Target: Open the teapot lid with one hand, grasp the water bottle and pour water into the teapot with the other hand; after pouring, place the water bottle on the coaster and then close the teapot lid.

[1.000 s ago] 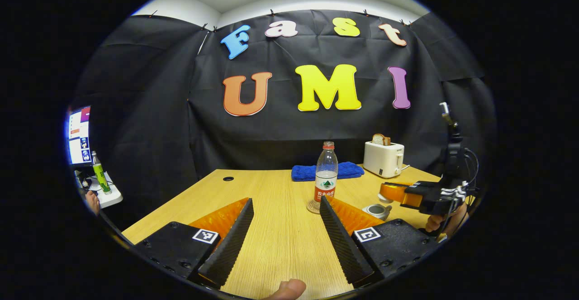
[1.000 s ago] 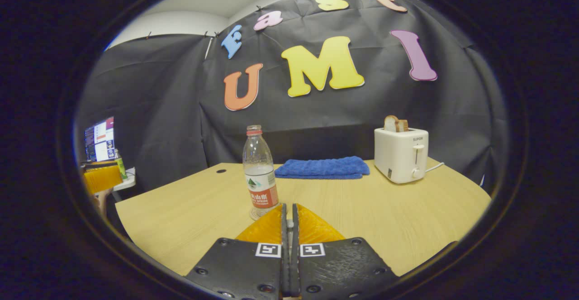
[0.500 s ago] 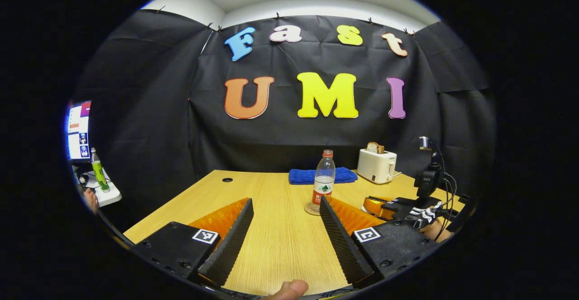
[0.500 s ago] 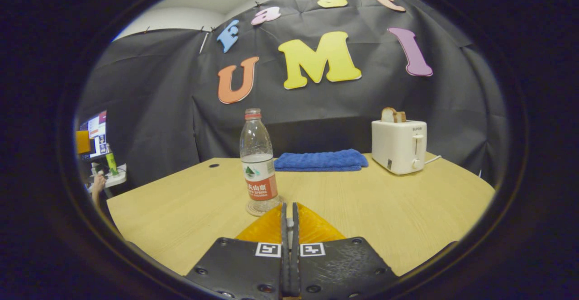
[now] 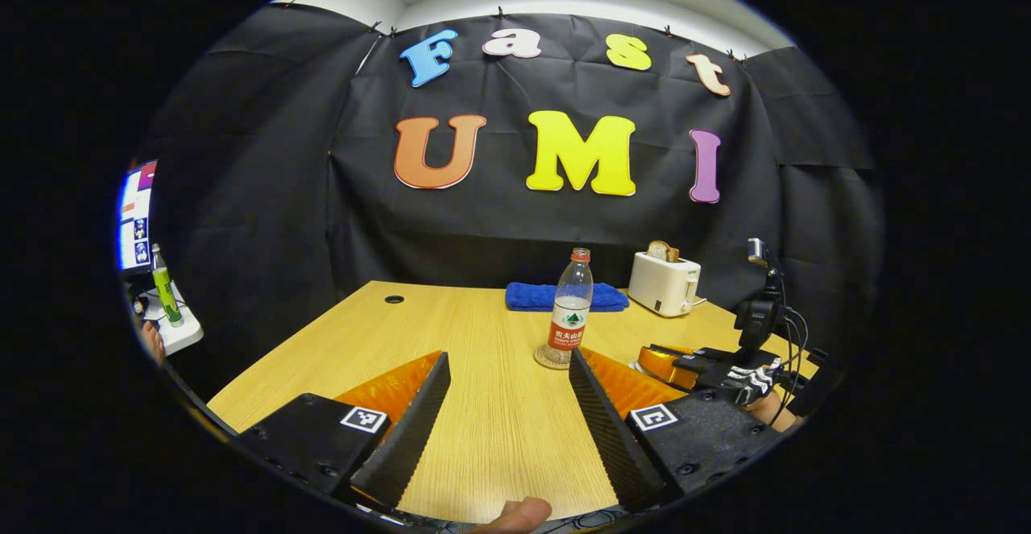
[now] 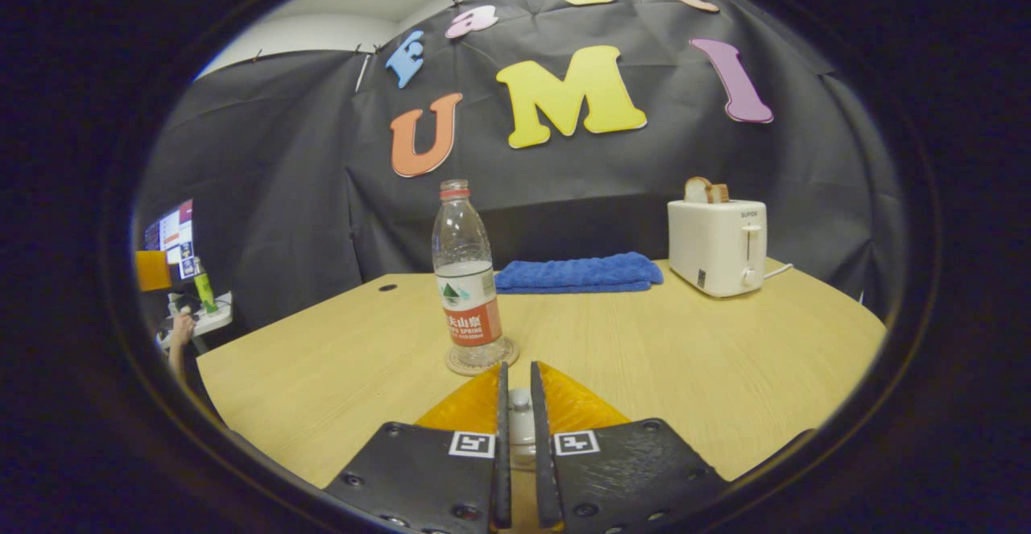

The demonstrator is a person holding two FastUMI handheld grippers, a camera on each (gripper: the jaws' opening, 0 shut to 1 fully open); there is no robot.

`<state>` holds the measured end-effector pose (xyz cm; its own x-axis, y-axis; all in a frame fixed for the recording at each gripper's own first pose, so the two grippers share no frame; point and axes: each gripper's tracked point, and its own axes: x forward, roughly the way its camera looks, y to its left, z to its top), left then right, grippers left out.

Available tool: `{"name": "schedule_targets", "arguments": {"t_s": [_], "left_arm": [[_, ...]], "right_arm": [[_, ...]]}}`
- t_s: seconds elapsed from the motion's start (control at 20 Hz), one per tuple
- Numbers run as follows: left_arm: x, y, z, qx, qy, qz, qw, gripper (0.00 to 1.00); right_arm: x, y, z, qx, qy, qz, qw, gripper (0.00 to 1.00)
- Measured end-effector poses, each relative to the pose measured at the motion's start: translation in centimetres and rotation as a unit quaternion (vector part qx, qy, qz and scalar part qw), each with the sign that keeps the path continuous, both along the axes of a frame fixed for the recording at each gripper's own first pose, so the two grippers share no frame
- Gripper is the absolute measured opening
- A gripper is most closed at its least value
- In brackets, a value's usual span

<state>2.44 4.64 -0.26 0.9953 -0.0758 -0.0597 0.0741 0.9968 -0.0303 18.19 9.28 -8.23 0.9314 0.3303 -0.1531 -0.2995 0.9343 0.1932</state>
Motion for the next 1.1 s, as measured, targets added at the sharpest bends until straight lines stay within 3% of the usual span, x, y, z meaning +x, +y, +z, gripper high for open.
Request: {"name": "schedule_targets", "arguments": {"t_s": [0.05, 0.1, 0.15, 0.2, 0.3, 0.35, 0.45, 0.5, 0.55, 0.6, 1.0, 1.1], "left_arm": [[0.0, 0.5, 0.2, 0.009, -0.005, 0.01, 1.0, 0.94], [0.1, 0.5, 0.3, 0.015, -0.007, 0.012, 1.0, 0.94], [0.0, 0.3, 0.3, 0.018, -0.009, 0.012, 1.0, 0.94], [-0.2, 0.2, 0.4, 0.018, -0.009, 0.012, 1.0, 0.94], [-0.4, 0.6, 0.8, 0.024, -0.014, 0.023, 0.999, 0.94], [-0.5, 0.7, 1.1, 0.031, -0.019, 0.028, 0.999, 0.94], [-0.5, 0.9, 1.3, 0.043, -0.024, 0.037, 0.998, 0.94], [-0.6, 1.0, 1.3, 0.048, -0.024, 0.04, 0.998, 0.94], [-0.7, 0.9, 1.2, 0.05, -0.022, 0.041, 0.998, 0.94], [-0.8, 0.7, 1.2, 0.05, -0.02, 0.04, 0.998, 0.94], [-2.5, -0.1, 2.9, 0.018, -0.039, 0.043, 0.998, 0.93], [-2.9, -1.1, 3.5, -0.008, -0.045, 0.029, 0.999, 0.94]], "right_arm": [[-0.2, -0.1, 0.2, -0.002, -0.003, -0.003, 1.0, 0.13], [-0.7, -0.2, 0.8, -0.005, -0.009, -0.003, 1.0, 0.18], [-1.4, -0.5, 1.4, -0.011, -0.015, -0.009, 1.0, 0.34], [-2.2, -0.7, 2.1, -0.014, -0.022, -0.006, 1.0, 0.36], [-3.8, -1.1, 3.2, -0.027, -0.032, -0.006, 0.999, 0.54], [-4.6, -1.7, 3.9, -0.033, -0.037, -0.012, 0.999, 0.69], [-6.4, -2.8, 4.8, -0.047, -0.045, -0.026, 0.998, 0.72], [-7.3, -3.5, 5.2, -0.054, -0.049, -0.034, 0.997, 0.78], [-8.4, -3.9, 5.8, -0.058, -0.054, -0.039, 0.996, 0.9], [-9.3, -4.4, 6.4, -0.059, -0.058, -0.046, 0.996, 0.94], [-16.2, -11.3, 11.3, -0.06, -0.082, -0.126, 0.987, 0.96], [-17.2, -12.2, 11.8, -0.061, -0.092, -0.124, 0.986, 0.96]]}}
